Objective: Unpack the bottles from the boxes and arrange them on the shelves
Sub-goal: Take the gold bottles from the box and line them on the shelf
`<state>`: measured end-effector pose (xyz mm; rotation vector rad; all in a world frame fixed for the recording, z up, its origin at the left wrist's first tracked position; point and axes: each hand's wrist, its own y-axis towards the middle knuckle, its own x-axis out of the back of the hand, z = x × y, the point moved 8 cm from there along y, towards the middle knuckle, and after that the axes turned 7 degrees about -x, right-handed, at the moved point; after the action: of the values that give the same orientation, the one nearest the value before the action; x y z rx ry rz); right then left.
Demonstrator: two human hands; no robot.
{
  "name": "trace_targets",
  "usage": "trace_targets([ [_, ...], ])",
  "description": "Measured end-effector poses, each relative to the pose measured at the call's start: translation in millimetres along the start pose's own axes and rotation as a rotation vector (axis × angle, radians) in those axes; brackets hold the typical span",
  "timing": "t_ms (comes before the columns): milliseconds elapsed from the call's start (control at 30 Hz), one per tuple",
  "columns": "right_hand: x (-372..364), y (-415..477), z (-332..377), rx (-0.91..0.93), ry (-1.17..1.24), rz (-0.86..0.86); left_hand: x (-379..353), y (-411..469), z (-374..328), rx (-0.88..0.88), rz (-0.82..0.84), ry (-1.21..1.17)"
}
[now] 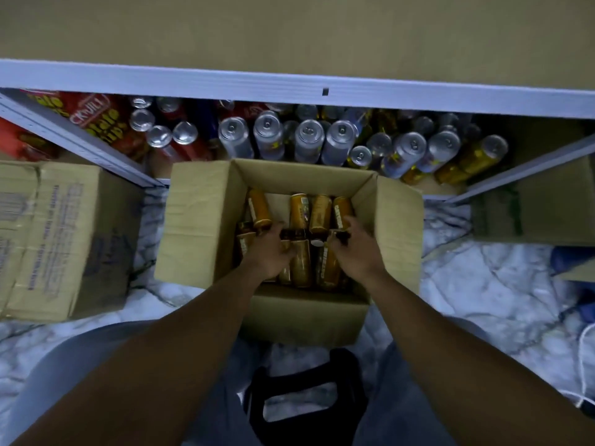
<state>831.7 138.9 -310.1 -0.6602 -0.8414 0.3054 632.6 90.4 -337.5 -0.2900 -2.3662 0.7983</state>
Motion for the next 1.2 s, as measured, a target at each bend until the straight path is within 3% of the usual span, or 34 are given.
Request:
trace_targets([
  [633,-72.4,39.4,-67.2,-0.306,0.549,0.057,-59.4,65.4,50.4,0.084,-0.01,-0.347],
  [933,-71.3,40.6,-62.9,-0.211,0.584,0.058,-65.5,69.5,44.6,0.036,-0.033,-0.381],
  [1200,-47.3,23.8,-30.3,-0.047,0.58,0.091,-27.4,38.4,30.7,0.055,-0.017,-0.707],
])
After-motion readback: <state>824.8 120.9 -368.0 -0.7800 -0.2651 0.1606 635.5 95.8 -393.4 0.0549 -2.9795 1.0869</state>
